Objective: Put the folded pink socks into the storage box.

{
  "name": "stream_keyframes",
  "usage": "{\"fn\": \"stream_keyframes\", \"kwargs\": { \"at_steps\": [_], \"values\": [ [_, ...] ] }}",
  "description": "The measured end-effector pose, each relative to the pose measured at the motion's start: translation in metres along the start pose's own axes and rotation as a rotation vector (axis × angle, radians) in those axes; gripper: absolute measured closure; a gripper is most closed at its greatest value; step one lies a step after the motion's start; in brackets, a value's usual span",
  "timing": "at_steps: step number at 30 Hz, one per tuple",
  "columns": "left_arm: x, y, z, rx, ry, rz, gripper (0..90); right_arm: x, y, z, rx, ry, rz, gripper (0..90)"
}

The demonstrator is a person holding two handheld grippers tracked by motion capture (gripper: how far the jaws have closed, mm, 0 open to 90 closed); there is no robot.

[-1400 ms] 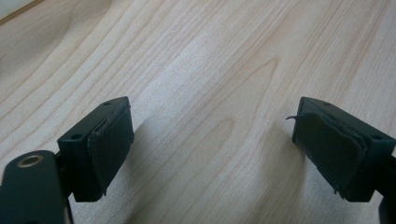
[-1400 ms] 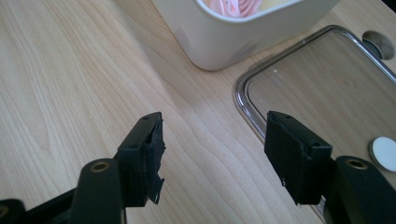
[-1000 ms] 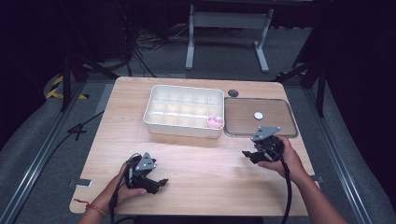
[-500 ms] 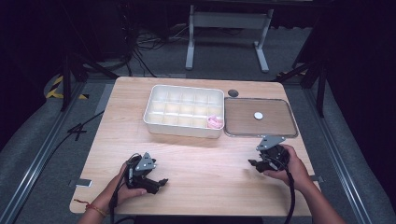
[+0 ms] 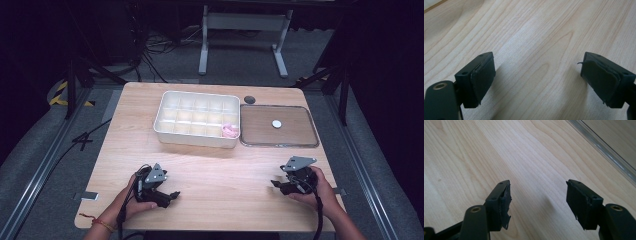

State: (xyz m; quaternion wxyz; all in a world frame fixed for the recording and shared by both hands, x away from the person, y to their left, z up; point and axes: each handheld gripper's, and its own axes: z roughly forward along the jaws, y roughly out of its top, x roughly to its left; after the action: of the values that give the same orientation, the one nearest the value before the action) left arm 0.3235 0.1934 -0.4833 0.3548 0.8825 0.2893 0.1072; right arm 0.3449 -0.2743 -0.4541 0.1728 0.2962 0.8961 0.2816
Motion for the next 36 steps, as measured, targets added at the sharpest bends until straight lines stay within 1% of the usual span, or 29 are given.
{"fn": "stream_keyframes", "kwargs": {
  "at_steps": [5,8,9,10,12,14,15,16,17,18,19,20,26,28,36],
  "values": [
    [0.0,0.0,0.0,0.001,0.001,0.0,12.7,0.0,-0.013,0.0,-0.002,0.014,0.018,36.8],
    [0.0,0.0,0.0,-0.001,-0.001,0.0,12.6,0.0,-0.023,0.0,-0.016,0.031,0.045,36.3],
    [0.0,0.0,0.0,-0.001,-0.001,0.0,12.6,0.0,-0.023,0.0,-0.016,0.031,0.045,36.3],
    [0.0,0.0,0.0,0.001,0.0,0.0,12.6,0.0,-0.028,-0.001,-0.038,0.042,0.066,36.0],
    [0.0,0.0,0.0,0.001,0.0,0.0,12.6,-0.001,-0.032,-0.002,-0.055,0.044,0.082,34.5],
    [0.0,0.0,0.0,0.001,0.0,0.0,12.6,-0.002,-0.038,-0.002,-0.077,0.063,0.115,33.3],
    [0.0,0.0,0.0,0.001,0.0,0.0,12.6,-0.002,-0.038,-0.002,-0.077,0.063,0.115,33.3],
    [0.0,0.0,0.0,0.001,0.0,0.0,12.6,-0.004,-0.045,-0.002,-0.123,0.079,0.139,31.8],
    [0.0,0.0,0.0,-0.001,-0.001,0.0,12.6,-0.004,-0.049,-0.001,-0.149,0.078,0.134,31.8],
    [0.0,0.0,0.0,0.001,0.0,0.0,12.6,-0.004,-0.052,-0.001,-0.17,0.079,0.138,31.7],
    [0.0,0.0,0.0,0.001,0.0,0.0,12.6,-0.004,-0.052,-0.001,-0.17,0.079,0.138,31.7],
    [0.0,0.0,0.0,0.0,-0.001,0.001,12.6,-0.003,-0.054,-0.001,-0.19,0.075,0.138,31.4],
    [0.0,0.0,0.0,0.0,0.002,-0.001,12.6,-0.003,-0.055,-0.001,-0.186,0.066,0.149,30.7],
    [0.0,0.0,0.0,0.004,0.002,0.005,12.6,-0.004,-0.055,-0.001,-0.185,0.062,0.152,30.0],
    [-0.001,0.0,0.0,0.0,0.001,-0.003,12.6,-0.004,-0.055,-0.001,-0.183,0.058,0.155,28.9]
  ]
}}
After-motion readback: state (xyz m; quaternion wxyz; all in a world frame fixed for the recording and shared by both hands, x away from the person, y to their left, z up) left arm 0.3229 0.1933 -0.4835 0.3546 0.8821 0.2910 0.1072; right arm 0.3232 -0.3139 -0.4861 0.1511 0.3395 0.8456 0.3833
